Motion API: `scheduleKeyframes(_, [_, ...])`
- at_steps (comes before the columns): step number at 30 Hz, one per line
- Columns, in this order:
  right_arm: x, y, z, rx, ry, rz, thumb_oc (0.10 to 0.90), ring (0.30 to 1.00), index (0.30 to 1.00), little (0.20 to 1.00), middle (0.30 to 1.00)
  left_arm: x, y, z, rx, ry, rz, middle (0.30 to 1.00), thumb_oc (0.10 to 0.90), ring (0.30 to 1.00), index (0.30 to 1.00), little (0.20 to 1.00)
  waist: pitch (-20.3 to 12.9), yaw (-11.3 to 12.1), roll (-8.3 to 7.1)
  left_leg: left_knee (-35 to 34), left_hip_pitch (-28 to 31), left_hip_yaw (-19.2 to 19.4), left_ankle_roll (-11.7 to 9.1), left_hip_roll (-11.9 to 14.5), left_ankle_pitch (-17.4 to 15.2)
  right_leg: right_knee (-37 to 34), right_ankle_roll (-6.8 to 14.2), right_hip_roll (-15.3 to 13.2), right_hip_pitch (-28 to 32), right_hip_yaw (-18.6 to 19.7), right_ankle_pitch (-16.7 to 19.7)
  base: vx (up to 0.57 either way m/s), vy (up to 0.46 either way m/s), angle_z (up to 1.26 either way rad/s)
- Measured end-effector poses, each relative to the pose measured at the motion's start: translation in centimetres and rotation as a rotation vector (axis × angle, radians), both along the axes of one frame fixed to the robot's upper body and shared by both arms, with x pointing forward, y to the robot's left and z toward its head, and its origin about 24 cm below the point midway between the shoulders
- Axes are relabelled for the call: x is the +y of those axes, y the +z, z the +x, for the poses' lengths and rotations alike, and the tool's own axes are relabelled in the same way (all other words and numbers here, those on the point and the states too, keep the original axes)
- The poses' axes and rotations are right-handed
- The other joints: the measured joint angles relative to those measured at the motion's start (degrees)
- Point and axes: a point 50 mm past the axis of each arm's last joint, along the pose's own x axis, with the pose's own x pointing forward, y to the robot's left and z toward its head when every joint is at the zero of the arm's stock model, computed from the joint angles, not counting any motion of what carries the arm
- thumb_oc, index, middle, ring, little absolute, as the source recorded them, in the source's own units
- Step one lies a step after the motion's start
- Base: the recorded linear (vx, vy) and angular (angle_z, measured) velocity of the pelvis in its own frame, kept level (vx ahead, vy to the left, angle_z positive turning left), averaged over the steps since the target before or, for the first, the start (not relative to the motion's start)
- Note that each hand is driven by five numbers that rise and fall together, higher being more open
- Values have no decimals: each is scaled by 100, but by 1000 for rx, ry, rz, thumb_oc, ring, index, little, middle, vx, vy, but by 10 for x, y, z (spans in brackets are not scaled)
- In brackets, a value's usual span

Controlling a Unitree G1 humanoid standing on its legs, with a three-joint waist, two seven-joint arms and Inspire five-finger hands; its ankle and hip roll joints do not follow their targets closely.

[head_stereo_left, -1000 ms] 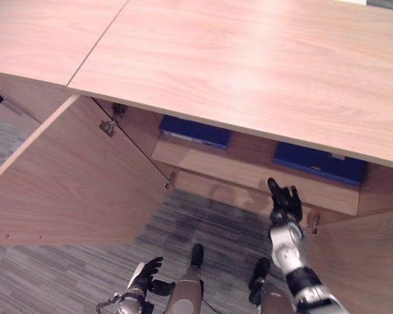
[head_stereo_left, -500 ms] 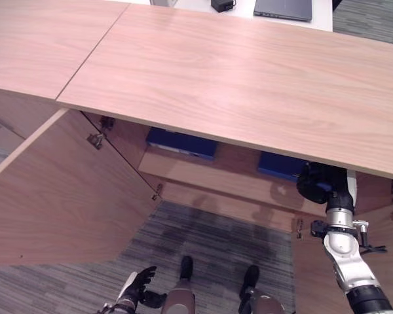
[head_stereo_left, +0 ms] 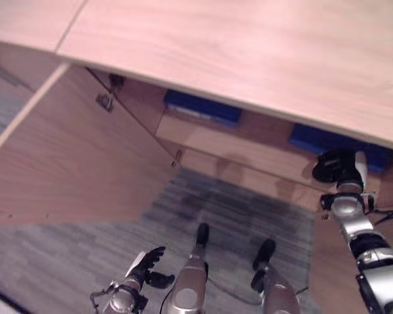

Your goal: Put the empty folder in the office cabinet

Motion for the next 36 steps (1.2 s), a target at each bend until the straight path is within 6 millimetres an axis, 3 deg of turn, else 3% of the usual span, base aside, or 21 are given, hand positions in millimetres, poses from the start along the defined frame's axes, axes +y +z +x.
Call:
scheduleKeyframes(2, [-10, 15, 5, -12, -34, -14, 400, 300, 300, 300, 300, -8, 5, 13, -33, -33, -16, 900, 800, 900, 900, 900, 249, 86, 99, 64, -133, -81, 8, -59, 8, 319, -24, -110, -185, -41, -132, -20, -11, 18])
scheduleKeyframes(7, [-10, 29, 11, -49, -35, -31, 400, 300, 300, 300, 300, -9, 7, 15, -45, -31, -16, 900, 800, 900, 900, 900, 364, 133, 102, 71, -347, -155, 20, -155, 30, 777, -63, -296, -553, -69, -327, -21, -4, 12])
scheduleKeyframes(12, [-15, 47, 14, -86, -43, -58, 400, 300, 300, 300, 300, -11, 10, 19, -70, -22, -42, 900, 800, 900, 900, 900, 365, 127, 105, 78, -500, -173, 10, -179, 47, 1023, -55, -374, -805, -69, -452, -8, -1, 3])
scheduleKeyframes(23, [-21, 66, 18, -124, -55, -91, 400, 300, 300, 300, 300, -18, 18, 28, -118, -37, -71, 900, 800, 900, 900, 900, 393, 128, 172, 66, -734, -221, -30, -184, 115, 1366, -68, -444, -1168, -49, -583, -1, -4, 2])
scheduleKeyframes(29, [-35, 76, 15, -104, -83, -125, 400, 300, 300, 300, 300, -17, 25, 32, -143, -36, -92, 900, 800, 900, 900, 900, 406, 139, 213, 61, -837, -142, -21, -211, 138, 1483, -74, -553, -1305, -48, -611, -10, -1, 7])
scheduleKeyframes(36, [-38, 89, 20, -52, -92, -164, 400, 300, 300, 300, 300, -14, 26, 31, -142, -57, -79, 900, 800, 900, 900, 900, 397, 148, 227, 31, -817, -67, -11, -279, 146, 1414, -10, -573, -1338, 106, -568, 14, 32, -3])
